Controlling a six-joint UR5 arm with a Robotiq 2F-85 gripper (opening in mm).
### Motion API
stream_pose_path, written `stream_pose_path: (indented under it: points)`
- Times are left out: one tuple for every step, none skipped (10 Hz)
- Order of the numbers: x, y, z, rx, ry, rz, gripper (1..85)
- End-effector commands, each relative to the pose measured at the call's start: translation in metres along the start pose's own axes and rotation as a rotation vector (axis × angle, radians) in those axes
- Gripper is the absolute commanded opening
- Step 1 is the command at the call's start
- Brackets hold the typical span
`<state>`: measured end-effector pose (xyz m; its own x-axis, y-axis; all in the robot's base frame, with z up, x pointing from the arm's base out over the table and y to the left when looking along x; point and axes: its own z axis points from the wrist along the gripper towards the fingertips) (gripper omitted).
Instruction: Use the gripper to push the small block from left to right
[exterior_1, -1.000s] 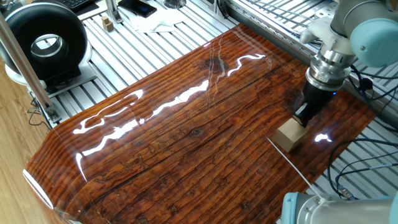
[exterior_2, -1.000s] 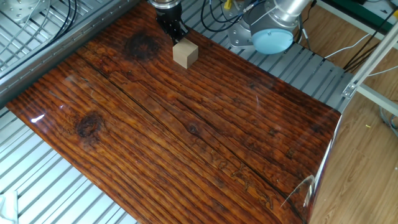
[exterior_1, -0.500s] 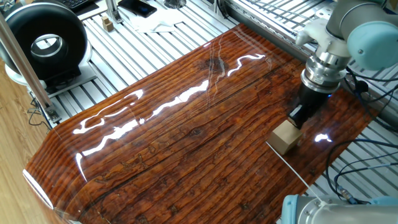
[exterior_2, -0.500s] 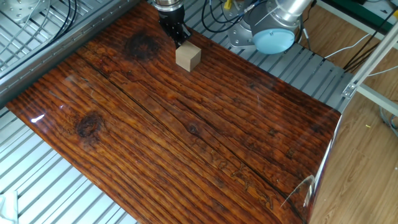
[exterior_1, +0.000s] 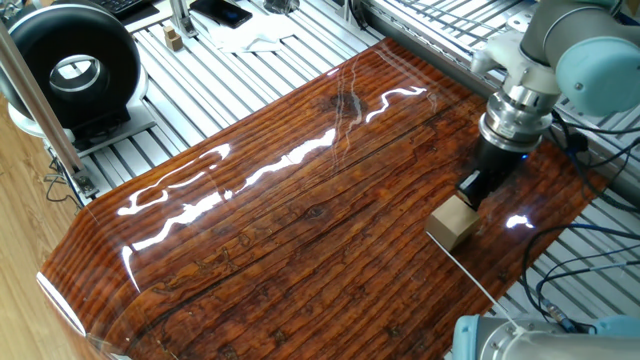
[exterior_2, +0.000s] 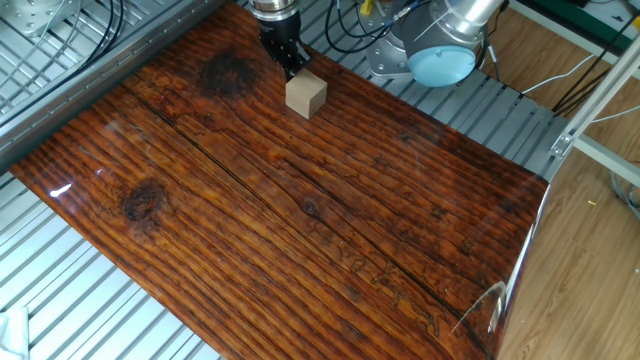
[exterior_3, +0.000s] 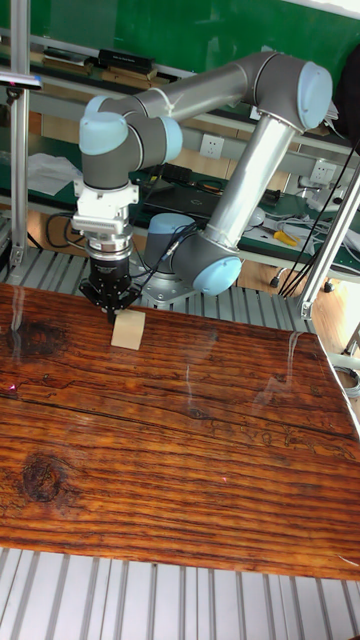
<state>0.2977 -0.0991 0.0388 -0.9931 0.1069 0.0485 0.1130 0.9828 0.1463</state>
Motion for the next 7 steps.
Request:
stream_pose_path:
  points:
    - [-0.004,0.012,-0.002,-0.039,-0.016,0.016,1.0]
    - [-0.004,0.015,-0.002,-0.048,-0.015,0.019,1.0]
    - [-0.003,0.018,-0.002,-0.059,-0.013,0.020,1.0]
    - [-0.003,0.021,-0.002,-0.071,-0.013,0.021,1.0]
    - [-0.004,0.025,-0.002,-0.085,-0.015,0.024,1.0]
    - [-0.005,0.024,0.000,-0.082,-0.015,0.024,1.0]
    - [-0.005,0.025,0.002,-0.085,-0.016,0.024,1.0]
